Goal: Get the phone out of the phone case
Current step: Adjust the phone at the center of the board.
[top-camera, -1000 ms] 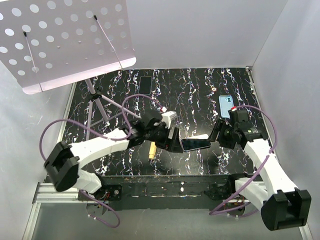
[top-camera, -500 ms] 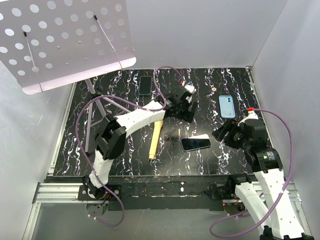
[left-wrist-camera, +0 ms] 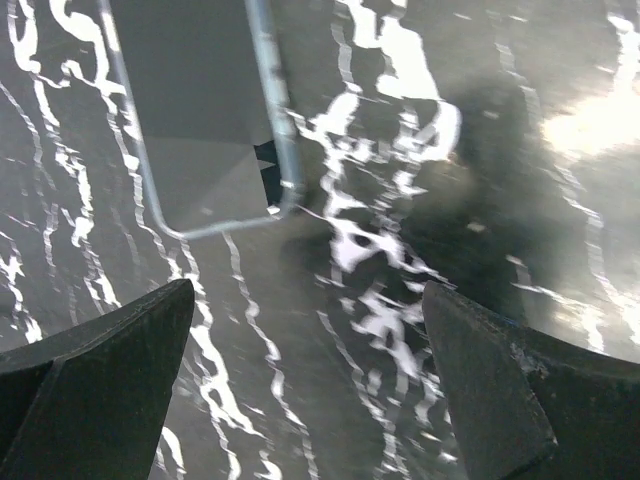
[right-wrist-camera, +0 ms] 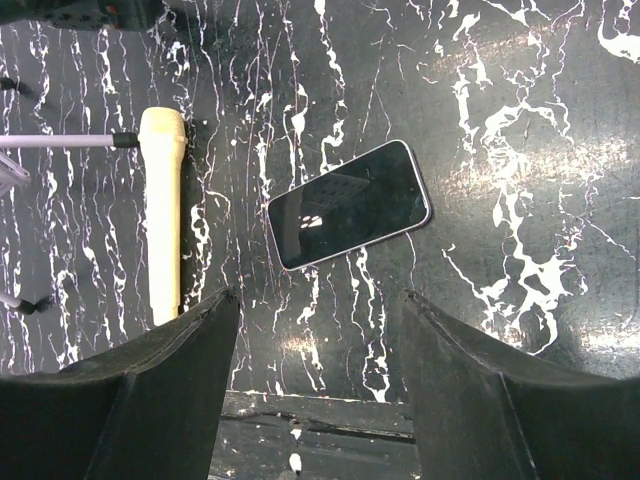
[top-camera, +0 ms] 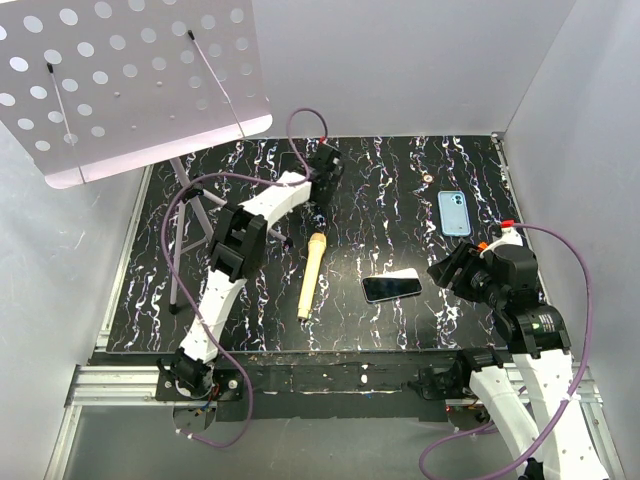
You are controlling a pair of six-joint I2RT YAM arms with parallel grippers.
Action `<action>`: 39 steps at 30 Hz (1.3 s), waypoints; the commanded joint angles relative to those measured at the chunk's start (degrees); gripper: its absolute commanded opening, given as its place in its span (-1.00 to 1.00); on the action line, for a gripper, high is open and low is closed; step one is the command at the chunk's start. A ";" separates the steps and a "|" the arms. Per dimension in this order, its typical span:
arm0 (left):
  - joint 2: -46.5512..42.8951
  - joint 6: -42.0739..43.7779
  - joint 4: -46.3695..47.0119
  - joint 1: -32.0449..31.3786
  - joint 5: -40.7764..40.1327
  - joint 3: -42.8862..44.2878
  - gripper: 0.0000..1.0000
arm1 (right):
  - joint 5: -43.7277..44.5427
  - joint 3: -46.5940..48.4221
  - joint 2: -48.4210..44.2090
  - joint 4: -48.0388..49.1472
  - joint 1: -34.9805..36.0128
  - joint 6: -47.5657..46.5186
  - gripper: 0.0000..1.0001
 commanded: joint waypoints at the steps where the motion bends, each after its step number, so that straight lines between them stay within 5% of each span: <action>1: -2.22 4.14 2.38 3.67 3.47 1.38 0.97 | -0.62 0.71 0.58 0.96 -0.18 0.10 0.40; 16: 3.94 -4.02 1.59 11.93 19.82 8.49 0.96 | -4.13 -1.67 1.55 3.33 -0.18 1.77 0.38; 29: 8.86 -9.39 3.25 14.49 20.61 12.90 0.95 | -5.89 -2.55 3.84 5.70 -0.18 2.65 0.36; 35: 10.27 -8.52 4.40 15.54 31.22 14.04 0.72 | -5.98 -2.02 4.63 5.71 -0.18 2.74 0.36; 39: 8.34 -7.02 5.02 15.63 37.47 11.41 0.14 | -6.16 -1.23 4.28 4.92 -0.26 2.82 0.36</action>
